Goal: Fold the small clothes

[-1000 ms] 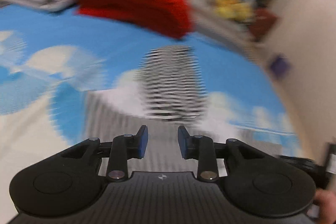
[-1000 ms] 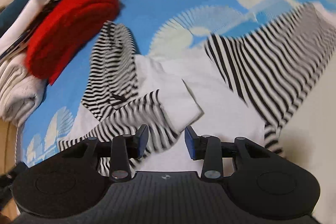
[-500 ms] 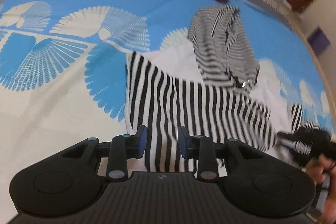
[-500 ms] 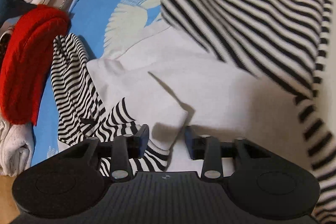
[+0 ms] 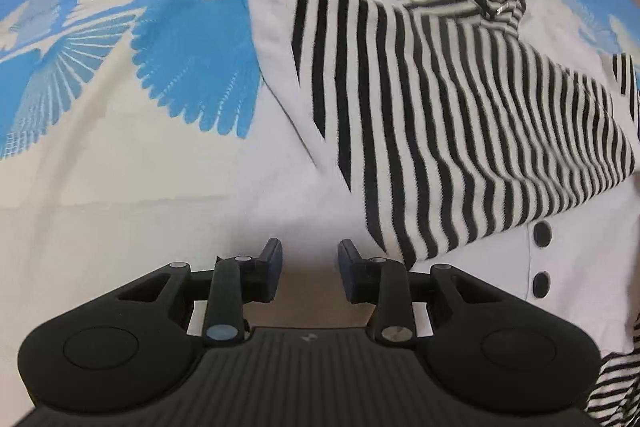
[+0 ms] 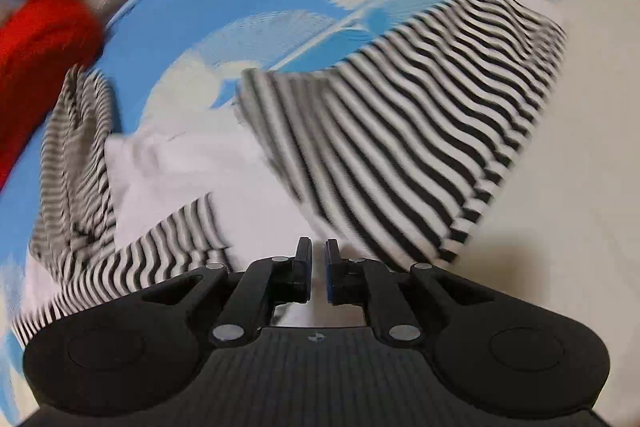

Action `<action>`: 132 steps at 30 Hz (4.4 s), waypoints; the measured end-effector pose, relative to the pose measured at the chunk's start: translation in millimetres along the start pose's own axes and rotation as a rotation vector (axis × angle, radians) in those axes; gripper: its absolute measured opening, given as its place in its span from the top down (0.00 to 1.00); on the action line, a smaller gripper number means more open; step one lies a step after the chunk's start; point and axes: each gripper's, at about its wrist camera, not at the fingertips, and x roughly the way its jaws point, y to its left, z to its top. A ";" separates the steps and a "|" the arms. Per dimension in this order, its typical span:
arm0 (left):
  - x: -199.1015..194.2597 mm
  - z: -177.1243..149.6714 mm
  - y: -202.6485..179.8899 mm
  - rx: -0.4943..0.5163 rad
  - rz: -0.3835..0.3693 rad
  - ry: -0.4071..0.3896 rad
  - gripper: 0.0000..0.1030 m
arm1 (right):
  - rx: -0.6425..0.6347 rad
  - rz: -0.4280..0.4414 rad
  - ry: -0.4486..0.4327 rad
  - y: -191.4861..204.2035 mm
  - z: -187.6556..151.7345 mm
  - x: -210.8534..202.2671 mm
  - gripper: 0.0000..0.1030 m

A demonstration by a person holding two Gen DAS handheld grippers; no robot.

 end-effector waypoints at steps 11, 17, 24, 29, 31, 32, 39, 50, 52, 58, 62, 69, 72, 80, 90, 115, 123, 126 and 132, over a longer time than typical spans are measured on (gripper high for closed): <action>-12.1 -0.2 -2.9 0.005 -0.051 -0.024 0.66 | -0.055 0.112 0.243 -4.4 9.5 32.2 0.70; 6.9 -6.6 -7.2 0.010 -0.058 0.047 0.58 | -0.177 0.222 0.038 -0.4 56.8 -24.1 0.59; -58.6 4.5 -16.0 0.042 -0.049 -0.152 0.57 | 0.027 0.196 -0.079 -90.2 138.2 -63.3 0.56; -83.9 5.7 -39.7 0.063 -0.094 -0.209 0.54 | 0.087 0.060 -0.217 -167.9 181.1 -65.2 0.53; -81.4 7.5 -45.0 0.070 -0.097 -0.203 0.54 | 0.163 0.024 -0.222 -199.5 187.9 -54.4 0.53; -80.1 8.5 -46.3 0.073 -0.093 -0.199 0.54 | 0.201 0.012 -0.218 -211.7 190.9 -47.6 0.53; -63.6 19.1 -45.5 0.025 -0.085 -0.205 0.54 | 0.341 -0.028 -0.165 -250.7 184.2 11.8 0.53; -61.9 24.4 -38.2 -0.002 -0.085 -0.204 0.54 | 0.371 0.040 -0.111 -255.0 169.7 58.7 0.67; -61.6 24.2 -38.1 -0.003 -0.084 -0.205 0.54 | 0.367 0.027 -0.123 -254.0 167.7 61.9 0.68; -64.5 25.0 -33.1 -0.018 -0.087 -0.213 0.54 | 0.351 0.022 -0.243 -239.3 169.7 42.3 0.97; -66.7 25.2 -28.6 -0.025 -0.086 -0.219 0.54 | 0.362 0.010 -0.267 -229.7 171.9 32.2 0.97; -76.8 26.0 -4.4 -0.079 -0.074 -0.243 0.55 | 0.287 -0.140 -0.363 -190.7 167.7 6.1 0.97; -85.9 29.4 14.2 -0.138 -0.077 -0.265 0.55 | -0.006 0.027 -0.555 -102.7 150.9 -40.1 0.97; -100.8 39.7 65.2 -0.298 -0.115 -0.285 0.55 | -0.363 0.824 -0.033 89.8 -0.4 -118.6 0.87; -76.8 32.2 79.3 -0.352 -0.175 -0.194 0.55 | -0.244 0.425 0.176 57.3 -48.7 -34.6 0.73; -62.7 32.5 53.4 -0.254 -0.111 -0.334 0.98 | -0.135 0.217 0.268 9.8 -25.7 16.7 0.66; -47.8 30.3 53.6 -0.268 -0.073 -0.217 0.93 | -0.157 0.140 0.253 9.8 -31.8 19.4 0.66; -35.6 29.6 42.8 -0.228 -0.155 -0.165 0.91 | -0.200 0.155 0.232 16.5 -32.5 16.0 0.66; 6.6 16.0 11.7 -0.083 -0.095 0.011 0.72 | -0.199 0.110 0.247 16.1 -34.3 22.7 0.66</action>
